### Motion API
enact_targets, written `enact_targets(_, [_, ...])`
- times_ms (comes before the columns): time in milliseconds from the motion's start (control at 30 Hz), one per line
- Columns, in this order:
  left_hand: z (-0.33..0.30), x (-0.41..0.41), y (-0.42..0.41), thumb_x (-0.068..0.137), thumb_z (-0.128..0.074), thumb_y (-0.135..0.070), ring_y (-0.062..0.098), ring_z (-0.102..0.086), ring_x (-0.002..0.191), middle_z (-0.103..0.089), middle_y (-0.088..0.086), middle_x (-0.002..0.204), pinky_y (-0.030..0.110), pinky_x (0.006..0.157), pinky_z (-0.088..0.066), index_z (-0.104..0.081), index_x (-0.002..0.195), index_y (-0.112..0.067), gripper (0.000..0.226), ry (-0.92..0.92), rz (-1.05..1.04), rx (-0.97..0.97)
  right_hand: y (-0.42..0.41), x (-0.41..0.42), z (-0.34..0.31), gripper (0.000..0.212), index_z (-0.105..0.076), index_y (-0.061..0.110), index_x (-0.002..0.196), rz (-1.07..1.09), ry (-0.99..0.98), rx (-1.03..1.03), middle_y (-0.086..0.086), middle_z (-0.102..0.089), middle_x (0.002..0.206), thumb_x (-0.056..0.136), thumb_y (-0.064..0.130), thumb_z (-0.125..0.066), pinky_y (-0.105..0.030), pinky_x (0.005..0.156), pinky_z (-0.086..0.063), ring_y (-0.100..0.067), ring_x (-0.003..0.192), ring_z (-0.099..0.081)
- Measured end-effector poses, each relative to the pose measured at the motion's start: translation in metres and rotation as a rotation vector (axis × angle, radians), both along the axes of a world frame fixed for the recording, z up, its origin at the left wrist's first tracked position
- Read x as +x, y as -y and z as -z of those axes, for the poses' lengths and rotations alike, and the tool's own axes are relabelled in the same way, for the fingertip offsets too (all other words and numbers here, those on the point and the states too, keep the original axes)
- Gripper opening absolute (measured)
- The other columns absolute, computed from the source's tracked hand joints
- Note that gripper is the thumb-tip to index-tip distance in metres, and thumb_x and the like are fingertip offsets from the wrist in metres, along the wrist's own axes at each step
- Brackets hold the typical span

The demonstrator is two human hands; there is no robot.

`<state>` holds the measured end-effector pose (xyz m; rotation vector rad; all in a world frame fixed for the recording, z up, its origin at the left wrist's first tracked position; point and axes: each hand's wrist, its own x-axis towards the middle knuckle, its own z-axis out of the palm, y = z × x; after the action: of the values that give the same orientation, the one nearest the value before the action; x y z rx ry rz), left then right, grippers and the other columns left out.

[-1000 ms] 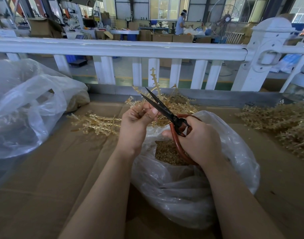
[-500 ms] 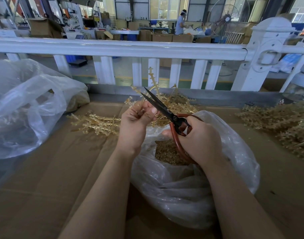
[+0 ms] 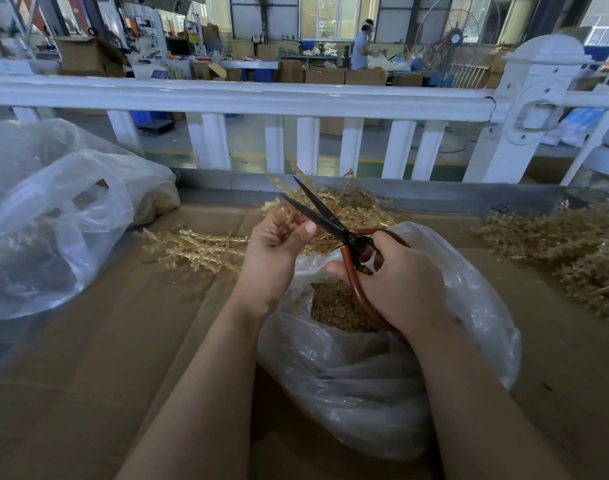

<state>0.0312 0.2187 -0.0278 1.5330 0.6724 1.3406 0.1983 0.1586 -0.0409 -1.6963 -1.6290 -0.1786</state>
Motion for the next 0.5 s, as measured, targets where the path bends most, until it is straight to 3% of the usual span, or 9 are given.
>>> enact_targets(167, [-0.001,0.0016,0.0016,0.095,-0.057,0.0,0.009,-0.052,0.073,-0.056,-0.004,0.076,0.024,0.077,-0.047,-0.06,0.087,-0.014,0.016,0.091,0.046,-0.036,0.0011,-0.0006,0.0018,0.06,-0.056,0.033,0.086,-0.003,-0.066,0.004,0.024,-0.056,0.072,0.07,0.09,-0.045,-0.014,0.057,-0.04,0.004,0.066,-0.054])
enact_targets(333, [-0.0012,-0.0001,0.0026,0.089,-0.064,0.0,0.013,-0.061,0.078,-0.064,-0.002,0.076,0.024,0.078,-0.051,-0.063,0.089,-0.011,0.011,0.139,0.093,-0.081,0.0006,-0.0036,-0.004,0.056,-0.061,0.032,0.072,-0.047,-0.393,0.068,0.025,-0.064,0.07,0.066,0.087,-0.053,-0.013,0.053,-0.039,0.002,0.068,-0.061])
enact_targets(433, [-0.0029,0.0031,0.0045,0.085,-0.067,0.001,0.013,-0.066,0.074,-0.068,0.0,0.073,0.023,0.077,-0.054,-0.065,0.088,-0.008,0.009,0.128,0.116,-0.17,-0.0015,-0.0038,-0.0065,0.053,-0.064,0.02,0.069,-0.086,-0.611,0.076,0.007,-0.065,0.064,0.072,0.073,-0.063,-0.02,0.054,-0.05,-0.008,0.058,-0.062])
enact_targets(500, [-0.0028,0.0047,0.0053,0.084,-0.068,0.002,0.01,-0.065,0.07,-0.07,-0.001,0.07,0.02,0.073,-0.052,-0.067,0.085,-0.008,0.01,0.082,0.146,-0.2,-0.0027,-0.0018,-0.0074,0.043,-0.067,0.013,0.072,-0.124,-0.722,0.068,0.002,-0.067,0.062,0.082,0.055,-0.071,-0.016,0.056,-0.05,-0.007,0.056,-0.063])
